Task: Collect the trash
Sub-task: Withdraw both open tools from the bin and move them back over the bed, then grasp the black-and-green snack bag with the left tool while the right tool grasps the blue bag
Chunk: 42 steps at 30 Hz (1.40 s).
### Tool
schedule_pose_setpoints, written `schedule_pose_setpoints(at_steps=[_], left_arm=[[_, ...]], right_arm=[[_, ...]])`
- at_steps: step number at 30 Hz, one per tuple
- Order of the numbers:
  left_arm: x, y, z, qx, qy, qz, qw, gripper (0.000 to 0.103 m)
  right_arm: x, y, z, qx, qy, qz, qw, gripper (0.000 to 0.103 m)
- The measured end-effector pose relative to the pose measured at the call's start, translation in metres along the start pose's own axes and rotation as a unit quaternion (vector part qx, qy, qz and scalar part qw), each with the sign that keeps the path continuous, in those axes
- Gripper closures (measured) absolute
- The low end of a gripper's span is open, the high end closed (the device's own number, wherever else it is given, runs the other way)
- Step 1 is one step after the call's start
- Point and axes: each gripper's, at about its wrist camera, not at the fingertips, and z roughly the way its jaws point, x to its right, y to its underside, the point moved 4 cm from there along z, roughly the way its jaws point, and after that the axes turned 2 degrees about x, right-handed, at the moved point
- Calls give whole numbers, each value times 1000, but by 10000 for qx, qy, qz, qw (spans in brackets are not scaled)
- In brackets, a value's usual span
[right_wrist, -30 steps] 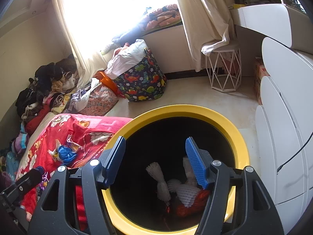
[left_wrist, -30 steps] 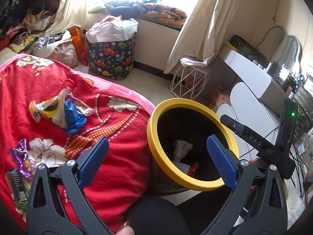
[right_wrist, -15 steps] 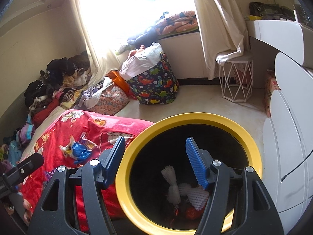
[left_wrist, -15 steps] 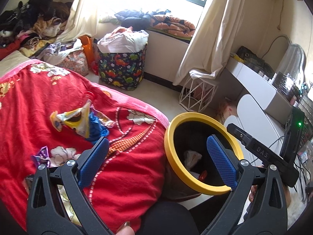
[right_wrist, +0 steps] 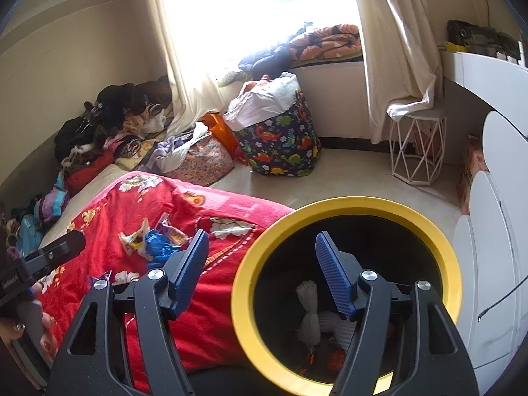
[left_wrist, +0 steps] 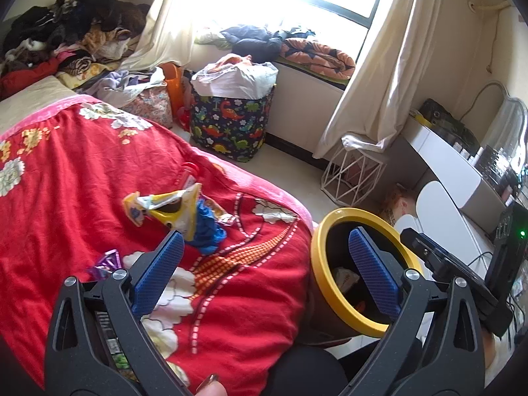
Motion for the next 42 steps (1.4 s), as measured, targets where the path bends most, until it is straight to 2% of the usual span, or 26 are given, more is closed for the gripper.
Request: schedule_pose_setpoints(at_steps=[19,32,42], left_arm=[[-69,-6,-23,151,-577,-367,9975,11],[-113,15,-33,-68,-877,-541,9947,11],[-131,37,-33,-381,-1003,-587,9925,11]], right_arm=[[-71,2,29,-249,-639,-552,9961,37],[-123,7,65,-522,-1046,-933,9887,37],[-144,17,106,-919,-1202,-1136,9819,53]])
